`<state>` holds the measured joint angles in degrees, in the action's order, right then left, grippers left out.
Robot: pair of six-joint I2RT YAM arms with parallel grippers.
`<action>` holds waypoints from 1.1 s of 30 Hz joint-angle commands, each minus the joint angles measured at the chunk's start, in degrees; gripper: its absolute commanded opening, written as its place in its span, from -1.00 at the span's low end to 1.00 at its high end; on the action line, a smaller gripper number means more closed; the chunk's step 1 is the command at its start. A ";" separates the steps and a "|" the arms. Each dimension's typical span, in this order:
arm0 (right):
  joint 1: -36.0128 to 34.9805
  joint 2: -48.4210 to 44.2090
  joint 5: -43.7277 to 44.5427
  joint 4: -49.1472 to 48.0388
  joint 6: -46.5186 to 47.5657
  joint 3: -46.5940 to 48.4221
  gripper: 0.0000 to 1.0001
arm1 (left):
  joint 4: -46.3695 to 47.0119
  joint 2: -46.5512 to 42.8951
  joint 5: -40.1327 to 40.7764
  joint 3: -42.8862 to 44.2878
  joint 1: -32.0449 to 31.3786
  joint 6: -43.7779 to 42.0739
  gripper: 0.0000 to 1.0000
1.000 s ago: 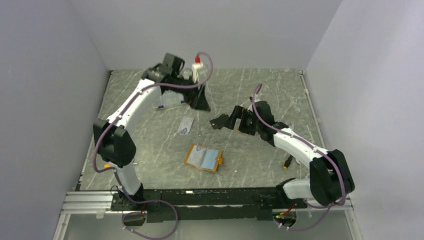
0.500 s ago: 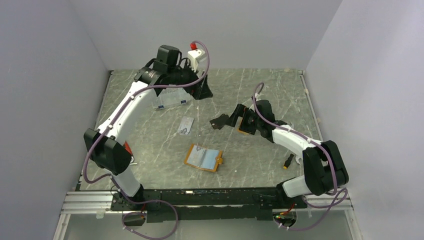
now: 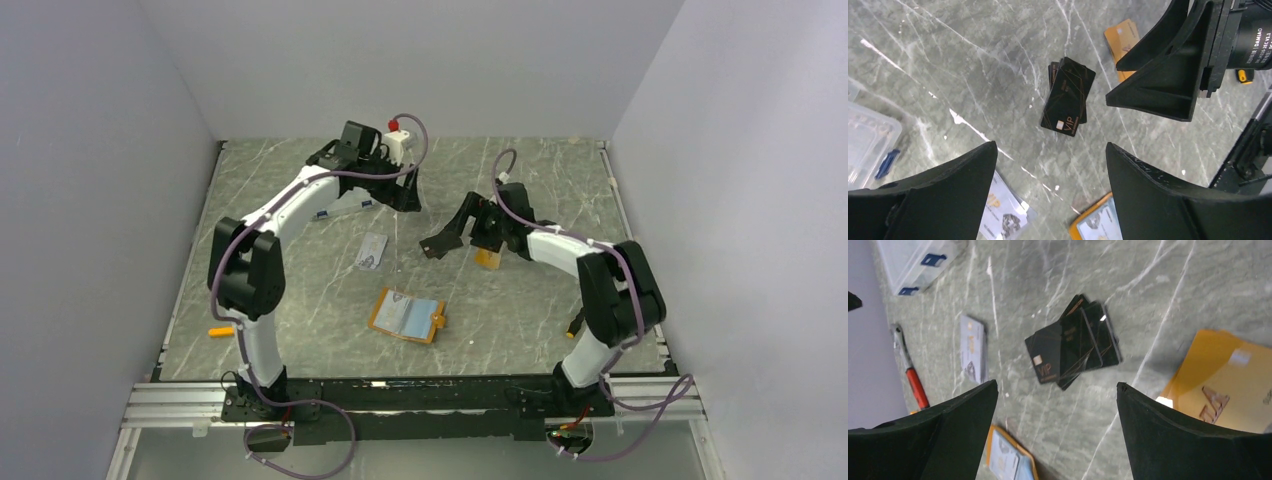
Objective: Put the credit cards into the card holder
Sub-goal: Move the credit card to the center of the board.
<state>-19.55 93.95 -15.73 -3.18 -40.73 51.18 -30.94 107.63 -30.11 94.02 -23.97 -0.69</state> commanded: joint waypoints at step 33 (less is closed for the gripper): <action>-3.50 18.23 -4.71 -6.41 2.32 4.35 0.48 | 17.47 2.10 -5.75 -16.99 2.16 5.99 0.51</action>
<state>-21.21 111.96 -21.58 -15.40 -38.04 59.68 -14.46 113.91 -35.73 77.23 -21.93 7.92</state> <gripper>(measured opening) 0.747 0.759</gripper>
